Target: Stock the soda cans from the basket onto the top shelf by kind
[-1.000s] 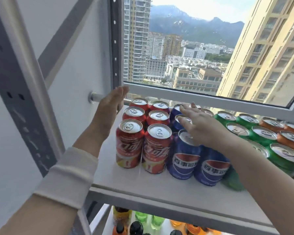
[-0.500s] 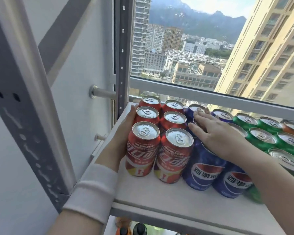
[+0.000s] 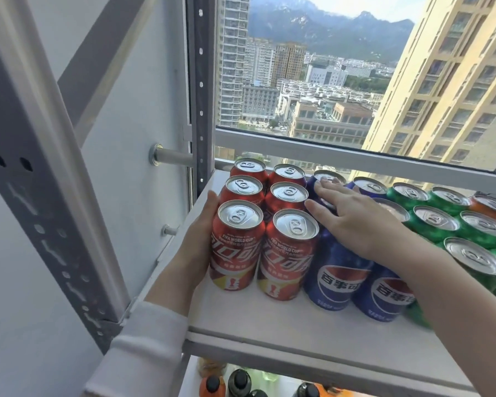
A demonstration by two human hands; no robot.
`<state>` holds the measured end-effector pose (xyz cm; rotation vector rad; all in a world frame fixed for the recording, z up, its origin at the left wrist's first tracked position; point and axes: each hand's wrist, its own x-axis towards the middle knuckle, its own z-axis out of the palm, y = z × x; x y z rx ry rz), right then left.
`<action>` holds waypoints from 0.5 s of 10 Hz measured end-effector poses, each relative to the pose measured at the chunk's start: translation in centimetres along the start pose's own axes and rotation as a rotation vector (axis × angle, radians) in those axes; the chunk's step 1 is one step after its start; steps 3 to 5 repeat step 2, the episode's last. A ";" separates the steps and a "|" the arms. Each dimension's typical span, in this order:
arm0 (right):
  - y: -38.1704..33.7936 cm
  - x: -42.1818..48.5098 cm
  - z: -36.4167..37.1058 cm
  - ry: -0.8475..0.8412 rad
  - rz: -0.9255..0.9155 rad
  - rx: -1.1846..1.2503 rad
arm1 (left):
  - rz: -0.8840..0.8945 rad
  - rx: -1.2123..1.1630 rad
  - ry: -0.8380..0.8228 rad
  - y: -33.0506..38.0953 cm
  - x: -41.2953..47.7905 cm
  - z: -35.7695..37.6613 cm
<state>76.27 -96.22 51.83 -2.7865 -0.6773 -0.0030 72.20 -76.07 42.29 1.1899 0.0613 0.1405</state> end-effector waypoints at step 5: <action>0.0 -1.6 -1.4 0.226 -0.063 0.149 | 0.075 0.018 0.223 0.2 -1.5 0.1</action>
